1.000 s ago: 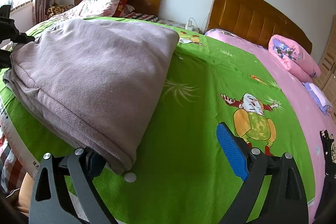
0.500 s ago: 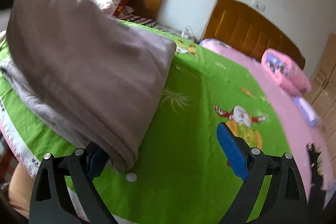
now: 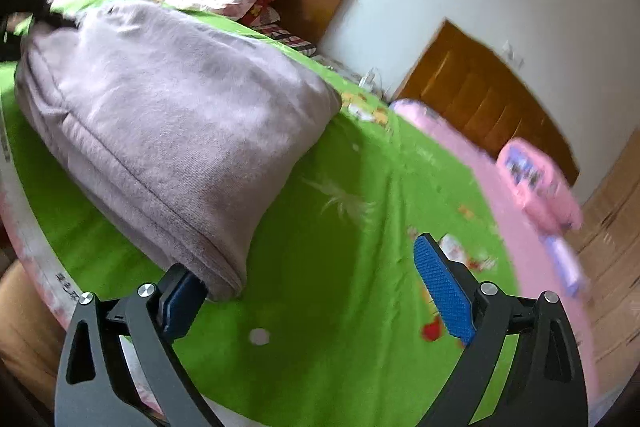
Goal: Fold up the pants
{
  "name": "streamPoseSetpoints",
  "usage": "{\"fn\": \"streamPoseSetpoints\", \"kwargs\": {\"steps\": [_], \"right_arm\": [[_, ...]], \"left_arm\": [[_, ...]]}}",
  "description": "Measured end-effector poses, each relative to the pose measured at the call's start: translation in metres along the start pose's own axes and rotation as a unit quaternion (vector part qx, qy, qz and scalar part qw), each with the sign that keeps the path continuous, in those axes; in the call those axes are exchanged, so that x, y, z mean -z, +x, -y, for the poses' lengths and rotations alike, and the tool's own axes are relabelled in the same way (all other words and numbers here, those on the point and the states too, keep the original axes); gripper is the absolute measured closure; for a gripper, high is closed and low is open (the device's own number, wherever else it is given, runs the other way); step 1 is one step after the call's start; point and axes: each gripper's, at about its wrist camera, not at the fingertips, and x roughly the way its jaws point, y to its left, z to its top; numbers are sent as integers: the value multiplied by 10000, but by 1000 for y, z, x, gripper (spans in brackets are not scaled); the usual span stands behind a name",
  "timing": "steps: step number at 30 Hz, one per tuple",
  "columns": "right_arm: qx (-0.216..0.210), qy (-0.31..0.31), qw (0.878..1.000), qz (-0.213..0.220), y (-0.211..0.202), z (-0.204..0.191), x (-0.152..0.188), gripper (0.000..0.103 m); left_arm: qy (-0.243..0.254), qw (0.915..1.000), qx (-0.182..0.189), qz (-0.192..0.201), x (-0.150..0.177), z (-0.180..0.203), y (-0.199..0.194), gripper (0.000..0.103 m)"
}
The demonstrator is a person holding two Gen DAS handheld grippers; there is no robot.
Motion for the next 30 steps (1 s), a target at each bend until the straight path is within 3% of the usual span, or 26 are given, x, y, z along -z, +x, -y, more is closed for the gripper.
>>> {"fn": "streamPoseSetpoints", "kwargs": {"steps": [3,7,10,12,14,19,20,21,23,25,28,29,30], "right_arm": [[531,-364,9979,49,-7,-6,-4,12],[448,-413,9981,-121,1,-7,5,11],[562,-548,9969,22,-7,-8,2,11],[571,-471,9972,144,-14,-6,0,10],[364,-438,9984,-16,-6,-7,3,8],[-211,-42,9996,-203,-2,5,5,6],[-381,-71,9991,-184,-7,8,5,6],[-734,-55,9972,-115,-17,15,7,6],[-1480,303,9885,105,-33,32,9,6],[-2371,1122,9641,413,-41,59,6,6],[-2682,1962,9420,477,-31,73,-12,5],[-2665,2036,9408,481,-27,71,-19,5],[-2585,2035,9431,489,-21,65,-28,5]], "left_arm": [[462,9981,-396,-48,-1,28,-1,83],[319,9986,-401,-130,-4,16,5,83],[124,9997,-220,-61,-1,5,2,83],[251,9991,-331,0,1,11,-1,82],[279,9989,-384,5,4,14,-3,82],[44,9989,-463,97,8,13,-18,64],[56,9966,-763,298,10,17,-29,43],[125,9929,-1056,535,11,22,-40,29],[592,9797,-1522,1162,17,47,-68,29],[1039,9750,-1389,1386,25,75,-79,27],[1945,9682,-1068,1153,42,124,-61,22],[2164,9641,-1108,1070,47,133,-52,22],[2492,9545,-1324,961,54,143,-34,22]]}}
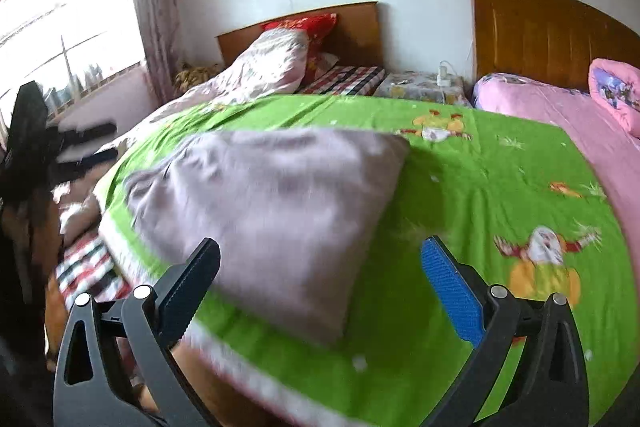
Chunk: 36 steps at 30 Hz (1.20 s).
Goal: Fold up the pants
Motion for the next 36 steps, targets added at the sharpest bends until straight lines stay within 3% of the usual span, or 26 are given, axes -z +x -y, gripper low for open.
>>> {"fn": "streamPoseSetpoints", "kwargs": {"steps": [4,6,8,11,15,18,20,23,26,29,31,33,34,36], "right_arm": [[551,-819,9936,-542,46,-34,3,5],[701,-1151,9875,-823,57,-39,25,5],[444,-838,9922,-807,54,-25,34,5],[275,-743,9931,-861,53,-17,40,5],[358,-855,9922,-833,54,-21,45,5],[581,-1020,9869,-1107,59,-22,58,5],[610,-721,9887,-1161,57,-14,59,5],[9,-262,9978,-611,31,-1,44,5],[-682,203,9970,-299,23,17,17,5],[-1225,104,9915,-432,54,14,-10,5],[-1374,-95,9881,-679,88,3,-23,5],[-1581,-176,9829,-931,110,-8,-23,5],[-1911,-219,9738,-1209,126,-15,-18,4],[-1902,-434,9695,-1486,141,-26,1,4]], "left_arm": [[410,9951,-683,-584,26,7,40,22],[342,9941,-661,-783,43,-7,48,22],[502,9962,-436,-568,52,-16,42,22],[556,9962,-379,-562,54,-16,40,22],[559,9957,-512,-530,56,-14,46,22],[768,9929,-724,-556,56,-5,47,22],[764,9921,-794,-600,54,-2,47,22],[600,9932,-773,-631,41,1,38,22],[656,9960,-563,-243,15,17,20,14],[1035,9913,-797,-168,-8,35,32,2],[1091,9890,-876,-481,-13,35,55,2],[923,9845,-1185,-908,-8,23,80,2],[855,9825,-1246,-1089,-3,16,91,2],[769,9799,-1338,-1263,11,0,105,2]]}}
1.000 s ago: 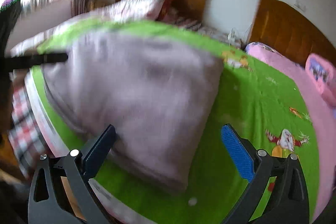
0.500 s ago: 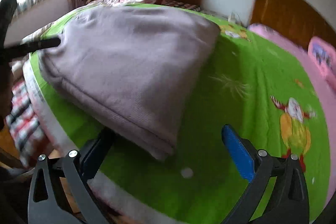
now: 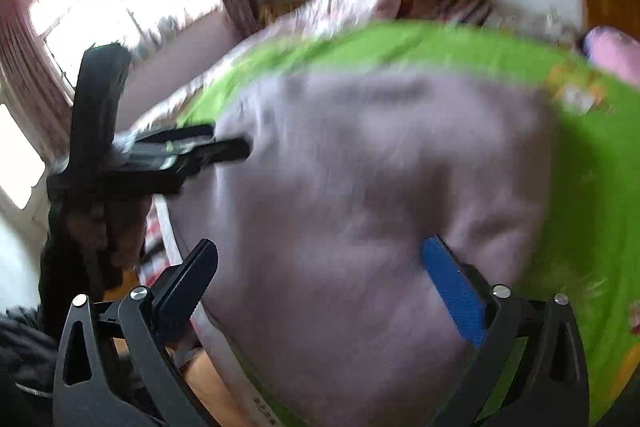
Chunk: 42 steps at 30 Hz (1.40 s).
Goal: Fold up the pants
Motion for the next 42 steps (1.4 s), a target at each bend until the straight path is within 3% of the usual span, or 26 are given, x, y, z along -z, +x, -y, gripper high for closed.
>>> {"fn": "streamPoseSetpoints", "kwargs": {"steps": [4,9,11,14,17,19,23,27,30,32,35,38,42], "right_arm": [[-23,-315,9995,5,-9,-9,12,4],[344,-256,9983,391,-19,4,-13,4],[286,-159,9984,468,-14,15,-27,4],[288,69,9993,-211,19,41,-39,4],[268,-119,9994,-209,18,42,-40,4],[407,-38,9992,11,9,45,-49,4],[490,363,9974,387,8,68,-80,4],[690,746,9946,218,32,104,-102,4],[1225,1157,9855,186,38,132,-111,4],[1207,1580,9788,491,26,144,-108,4],[1234,1696,9751,715,7,138,-99,4],[996,1400,9803,969,-18,109,-86,4],[773,685,9916,779,-26,63,-68,4]], "left_arm": [[385,9985,-154,346,15,6,0,2],[320,9982,-181,480,19,7,1,1],[320,9980,-170,512,20,5,1,1],[332,9981,-140,498,22,5,1,1],[378,9977,-169,529,23,6,1,1],[379,9975,-183,559,23,6,2,1],[392,9972,-216,593,24,8,2,1],[393,9973,-212,581,25,8,2,1],[402,9974,-200,567,25,9,2,1],[410,9973,-184,584,25,8,1,1],[422,9971,-194,610,26,8,1,1],[424,9970,-193,613,26,8,1,1],[419,9970,-216,611,27,9,0,1]]}}
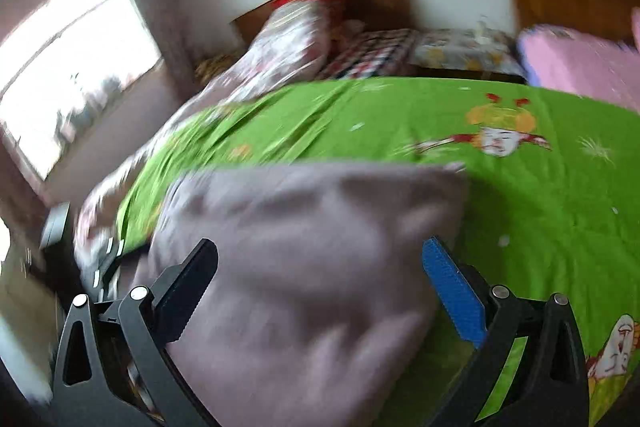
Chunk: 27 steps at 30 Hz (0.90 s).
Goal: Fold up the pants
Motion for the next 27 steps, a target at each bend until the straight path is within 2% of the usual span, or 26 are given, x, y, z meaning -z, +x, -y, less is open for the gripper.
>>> {"fn": "streamPoseSetpoints", "kwargs": {"steps": [3,5,7,8,9,10,11,13,17,20,23,24,27], "right_arm": [[613,-844,9937,-421,10,-28,28,4],[1198,-1478,9794,-680,20,-42,48,5],[1252,-1515,9794,-466,9,-47,55,4],[1265,-1407,9810,-441,3,-46,56,4],[1338,-1254,9827,-241,-9,-47,55,4],[1282,-1160,9849,-43,-18,-49,55,4],[972,-1137,9887,98,-27,-57,58,4],[772,-1323,9880,199,-32,-72,65,4],[986,-1650,9808,-333,-1,-87,89,4],[694,-1262,9892,-258,-4,-71,92,4],[770,-1341,9876,-259,-12,-72,94,4],[784,-1343,9875,-237,-13,-71,95,4],[758,-1342,9879,-167,-12,-68,99,4]], "left_arm": [[6,10000,-6,-12,-1,1,1,1],[13,10000,-16,-17,-1,1,1,1],[42,10000,-50,-18,-1,3,1,1],[40,10000,-55,-15,-1,3,1,1],[39,10000,-63,-21,-1,4,2,1],[40,10000,-64,-17,-1,3,2,1],[39,10000,-78,-15,-1,4,2,1],[38,9999,-98,-13,-1,5,3,1],[49,9999,-101,-17,-1,5,3,1],[81,9999,-136,-36,-2,7,3,1],[-1,9989,-363,-285,-11,10,-6,2],[-134,9991,-298,-280,-21,12,-17,2],[-29,9999,-94,109,-44,21,-39,2]]}}
